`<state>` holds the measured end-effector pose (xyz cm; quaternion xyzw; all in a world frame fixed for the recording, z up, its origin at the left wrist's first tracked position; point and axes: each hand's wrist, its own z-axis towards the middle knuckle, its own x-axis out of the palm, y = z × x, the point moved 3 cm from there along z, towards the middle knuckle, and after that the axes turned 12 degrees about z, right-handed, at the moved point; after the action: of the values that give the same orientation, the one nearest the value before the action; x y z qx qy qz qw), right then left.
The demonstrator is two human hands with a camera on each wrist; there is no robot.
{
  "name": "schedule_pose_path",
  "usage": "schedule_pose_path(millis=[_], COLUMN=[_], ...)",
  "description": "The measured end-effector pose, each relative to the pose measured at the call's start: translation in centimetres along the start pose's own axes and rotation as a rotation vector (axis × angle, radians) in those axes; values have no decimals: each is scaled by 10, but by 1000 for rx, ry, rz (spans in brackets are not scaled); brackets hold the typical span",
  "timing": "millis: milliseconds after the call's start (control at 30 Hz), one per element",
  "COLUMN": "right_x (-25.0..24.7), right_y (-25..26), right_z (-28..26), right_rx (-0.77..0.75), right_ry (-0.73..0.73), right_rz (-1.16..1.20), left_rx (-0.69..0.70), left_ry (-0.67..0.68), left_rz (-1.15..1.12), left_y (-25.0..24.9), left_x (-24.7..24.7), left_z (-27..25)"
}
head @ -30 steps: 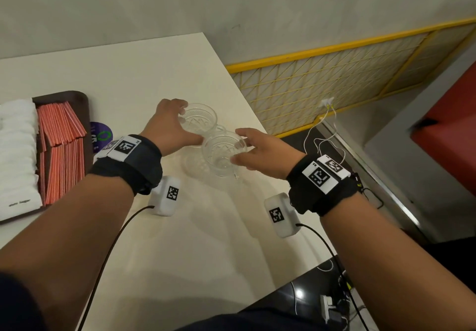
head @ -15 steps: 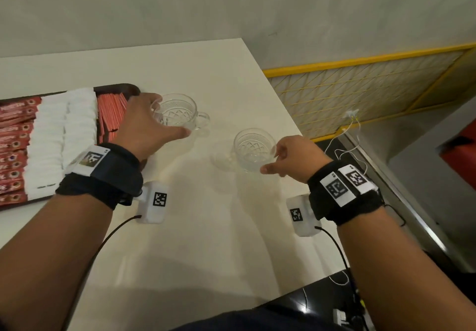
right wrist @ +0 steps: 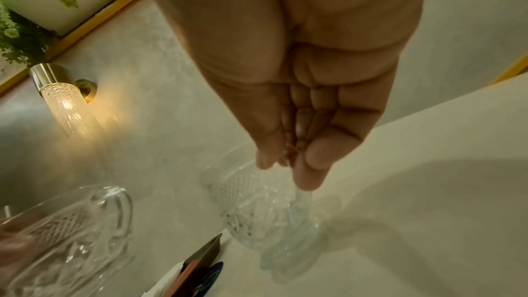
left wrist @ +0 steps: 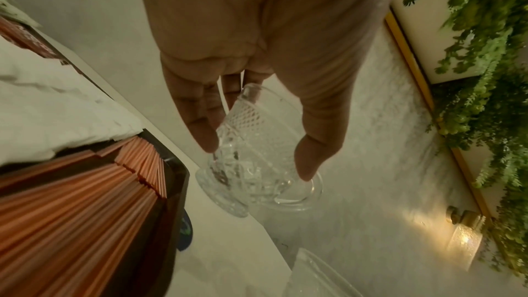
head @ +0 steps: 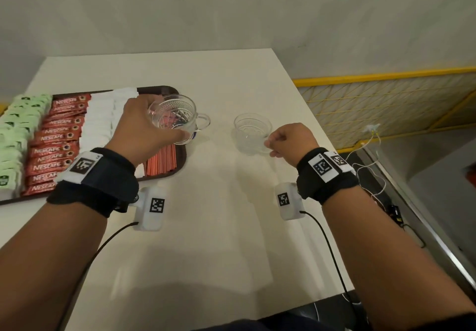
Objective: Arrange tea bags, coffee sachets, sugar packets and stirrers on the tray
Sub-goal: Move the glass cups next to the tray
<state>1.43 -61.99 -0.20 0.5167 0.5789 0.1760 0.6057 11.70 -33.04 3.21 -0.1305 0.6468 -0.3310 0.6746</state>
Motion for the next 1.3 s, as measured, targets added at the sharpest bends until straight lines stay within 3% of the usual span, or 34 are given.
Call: schedule_pose_path(millis=[300,567,833,1133,1300], right_x=[51,105,135,141,108], right_y=[55,83,91,97,113], right_z=[55,97,103,95,64], right_rx=[-13,-13,-97,-88,-206], right_ry=[-23,14,-21,16,-44], right_rz=[157,39,-31,-83,32], left_rx=[-91,-102,-133,-123,-59], left_ry=[-41,-68,-48,11,101], left_rz=[36,23,23,14,4], left_y=[45,56,67,66,52], left_x=[-37,-48,-47,-43,-35], left_z=[-1,1,-2,-1,6])
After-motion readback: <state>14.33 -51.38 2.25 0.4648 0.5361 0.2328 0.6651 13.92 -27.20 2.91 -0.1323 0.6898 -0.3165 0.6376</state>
